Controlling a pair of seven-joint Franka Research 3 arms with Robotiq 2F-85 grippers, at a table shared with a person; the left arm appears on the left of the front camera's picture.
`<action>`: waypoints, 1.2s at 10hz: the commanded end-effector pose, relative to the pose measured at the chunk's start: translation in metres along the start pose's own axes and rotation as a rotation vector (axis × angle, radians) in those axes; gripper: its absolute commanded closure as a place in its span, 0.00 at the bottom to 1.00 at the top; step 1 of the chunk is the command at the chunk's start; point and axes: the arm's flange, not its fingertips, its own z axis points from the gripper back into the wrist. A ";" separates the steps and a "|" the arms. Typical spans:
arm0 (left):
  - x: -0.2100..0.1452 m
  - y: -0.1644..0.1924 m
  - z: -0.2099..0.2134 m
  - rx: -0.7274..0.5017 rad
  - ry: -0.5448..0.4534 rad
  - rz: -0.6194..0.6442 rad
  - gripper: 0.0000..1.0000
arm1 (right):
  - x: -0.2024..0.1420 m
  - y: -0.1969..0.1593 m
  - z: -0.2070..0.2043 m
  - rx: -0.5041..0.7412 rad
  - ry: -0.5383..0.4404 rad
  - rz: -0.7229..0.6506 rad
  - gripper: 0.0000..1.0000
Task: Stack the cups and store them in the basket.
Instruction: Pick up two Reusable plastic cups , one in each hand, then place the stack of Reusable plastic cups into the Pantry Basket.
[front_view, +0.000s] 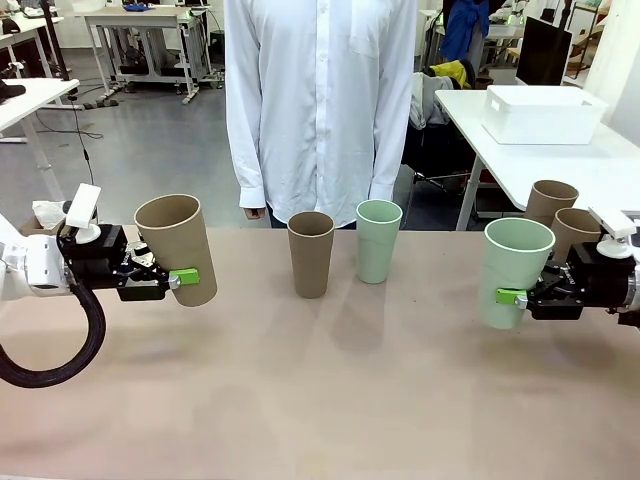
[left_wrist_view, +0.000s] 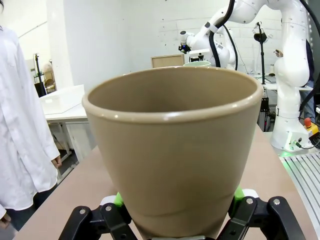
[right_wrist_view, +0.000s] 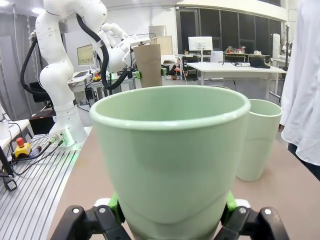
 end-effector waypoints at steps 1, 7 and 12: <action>0.002 0.000 0.001 -0.003 0.003 -0.010 0.17 | 0.002 0.000 0.000 -0.004 0.003 0.006 0.16; 0.002 0.000 0.001 -0.003 0.003 -0.010 0.17 | 0.002 0.000 0.000 -0.004 0.003 0.006 0.16; 0.002 0.000 0.001 -0.003 0.003 -0.010 0.17 | 0.002 0.000 0.000 -0.004 0.003 0.006 0.16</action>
